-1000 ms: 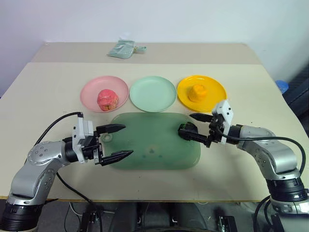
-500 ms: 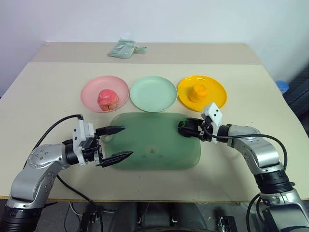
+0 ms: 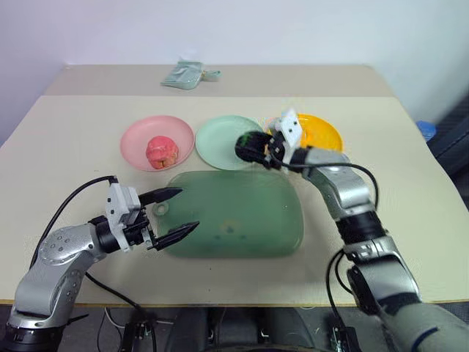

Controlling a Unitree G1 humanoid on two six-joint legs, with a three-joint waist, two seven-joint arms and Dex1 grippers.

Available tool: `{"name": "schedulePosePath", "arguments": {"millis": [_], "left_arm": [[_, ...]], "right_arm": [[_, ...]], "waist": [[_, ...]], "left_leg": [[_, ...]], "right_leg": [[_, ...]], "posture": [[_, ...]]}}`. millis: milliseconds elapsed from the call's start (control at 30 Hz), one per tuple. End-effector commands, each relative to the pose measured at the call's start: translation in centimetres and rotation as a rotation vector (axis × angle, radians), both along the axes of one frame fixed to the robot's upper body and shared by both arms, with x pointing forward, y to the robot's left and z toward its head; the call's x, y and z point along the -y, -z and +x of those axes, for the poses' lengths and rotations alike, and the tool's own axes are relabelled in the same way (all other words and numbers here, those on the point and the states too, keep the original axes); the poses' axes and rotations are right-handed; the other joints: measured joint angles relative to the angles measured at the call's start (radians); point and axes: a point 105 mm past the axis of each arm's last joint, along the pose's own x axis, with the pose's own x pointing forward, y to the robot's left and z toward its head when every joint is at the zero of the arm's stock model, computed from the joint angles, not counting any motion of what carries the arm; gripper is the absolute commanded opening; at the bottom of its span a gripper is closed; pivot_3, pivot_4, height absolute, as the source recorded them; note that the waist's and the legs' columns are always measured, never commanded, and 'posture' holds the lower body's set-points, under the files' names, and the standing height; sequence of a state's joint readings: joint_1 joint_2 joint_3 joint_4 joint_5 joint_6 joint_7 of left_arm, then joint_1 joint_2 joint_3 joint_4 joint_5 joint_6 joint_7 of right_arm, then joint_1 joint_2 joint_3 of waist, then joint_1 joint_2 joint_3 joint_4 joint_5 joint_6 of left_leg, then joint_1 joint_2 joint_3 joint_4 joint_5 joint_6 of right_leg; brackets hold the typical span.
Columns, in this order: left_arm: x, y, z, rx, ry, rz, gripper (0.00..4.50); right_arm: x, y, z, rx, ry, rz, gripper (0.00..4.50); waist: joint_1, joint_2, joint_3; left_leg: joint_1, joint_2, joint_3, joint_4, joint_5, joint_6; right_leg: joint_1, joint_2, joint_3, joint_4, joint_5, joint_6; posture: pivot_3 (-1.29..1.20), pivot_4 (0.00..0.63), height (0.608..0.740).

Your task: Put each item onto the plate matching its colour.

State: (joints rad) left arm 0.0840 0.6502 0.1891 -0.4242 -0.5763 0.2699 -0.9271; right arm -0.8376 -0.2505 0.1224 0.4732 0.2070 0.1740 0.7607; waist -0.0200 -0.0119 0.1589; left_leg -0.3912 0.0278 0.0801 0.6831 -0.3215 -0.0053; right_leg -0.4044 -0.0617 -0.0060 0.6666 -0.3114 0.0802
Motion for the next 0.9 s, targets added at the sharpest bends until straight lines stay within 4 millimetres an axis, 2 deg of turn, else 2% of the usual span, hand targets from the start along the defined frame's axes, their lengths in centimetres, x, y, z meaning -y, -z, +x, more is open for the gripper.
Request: {"name": "schedulePosePath", "arguments": {"millis": [33,133,233,333,400,433,533,633,767,900], "left_arm": [[0.1,-0.7,0.1,0.069,-0.051,0.014,4.5],[0.2,-0.5,0.0,0.068,-0.083,-0.001,4.5],[0.0,-0.3,0.1,0.075,-0.13,0.0,4.5],[-0.5,-0.1,0.2,0.071,-0.189,0.009,4.5],[-0.8,-0.1,0.3,0.073,-0.223,0.004,4.5],[-0.9,-0.2,0.4,0.084,-0.241,0.004,4.5],[-1.8,-0.4,1.0,0.12,-0.325,0.019,4.5],[-2.0,-0.4,1.5,0.125,-0.345,0.019,4.5],[-2.2,-0.9,2.6,0.214,-0.384,0.005,4.5],[-2.3,-0.4,2.5,0.202,-0.337,0.033,4.5]], "right_arm": [[-0.7,0.6,2.5,0.02,0.071,-0.004,2.27],[-1.4,1.9,3.9,-0.016,0.132,-0.026,2.27],[-1.9,2.6,4.3,-0.044,0.155,-0.037,2.27],[-1.9,2.3,4.6,-0.034,0.179,-0.042,3.12],[-1.8,1.5,4.8,-0.004,0.187,-0.031,4.12],[-1.6,0.9,4.9,0.013,0.193,-0.017,4.45],[-0.6,-1.6,4.8,0.078,0.151,0.057,4.45],[1.5,-3.7,4.3,0.151,0.136,0.125,4.45],[4.6,-3.9,1.3,0.203,0.082,0.156,4.45],[8.2,-1.9,-4.3,0.165,0.08,0.107,4.45]], "waist": [[-0.003,0.0,0.0],[-0.007,0.0,0.0],[-0.016,0.0,0.0],[-0.027,0.0,0.0],[-0.03,0.0,0.0],[-0.033,0.0,0.0],[-0.033,0.0,0.0],[-0.026,0.0,0.0],[-0.011,0.0,0.0],[0.002,0.0,0.0]], "left_leg": [[0.0,0.0,0.0,0.0,0.0,0.0],[0.0,0.0,0.0,0.0,0.0,0.0],[0.0,0.0,0.001,0.0,0.0,0.0],[0.0,0.0,0.0,0.0,0.0,0.0],[0.0,0.001,0.0,-0.001,0.0,-0.001],[0.0,0.001,0.0,-0.001,0.0,-0.001],[0.0,0.001,0.0,-0.001,0.001,-0.001],[0.0,0.001,0.0,-0.001,0.0,-0.001],[0.0,0.0,-0.001,-0.001,0.0,-0.001],[-0.001,0.0,-0.001,-0.002,0.0,0.0]], "right_leg": [[0.0,0.0,0.0,0.0,0.0,0.0],[0.0,0.0,0.0,0.0,0.0,0.0],[0.0,0.0,0.0,0.0,0.0,0.0],[0.0,0.0,0.0,0.0,0.0,0.0],[-0.001,0.0,0.0,0.0,0.0,0.0],[-0.001,0.0,0.0,0.0,0.0,0.0],[-0.001,0.0,0.0,0.0,0.0,0.0],[-0.001,0.0,0.0,0.0,0.0,0.0],[0.001,0.0,-0.001,0.0,0.0,0.0],[0.001,-0.001,0.0,0.0,0.0,0.0]], "posture": [[0.0,0.15,0.74],[0.0,0.15,0.74],[0.0,0.15,0.74],[0.0,0.15,0.74],[0.0,0.15,0.74],[0.0,0.15,0.74],[0.0,0.15,0.74],[0.0,0.15,0.74],[0.0,0.15,0.74],[0.0,0.15,0.74]]}}
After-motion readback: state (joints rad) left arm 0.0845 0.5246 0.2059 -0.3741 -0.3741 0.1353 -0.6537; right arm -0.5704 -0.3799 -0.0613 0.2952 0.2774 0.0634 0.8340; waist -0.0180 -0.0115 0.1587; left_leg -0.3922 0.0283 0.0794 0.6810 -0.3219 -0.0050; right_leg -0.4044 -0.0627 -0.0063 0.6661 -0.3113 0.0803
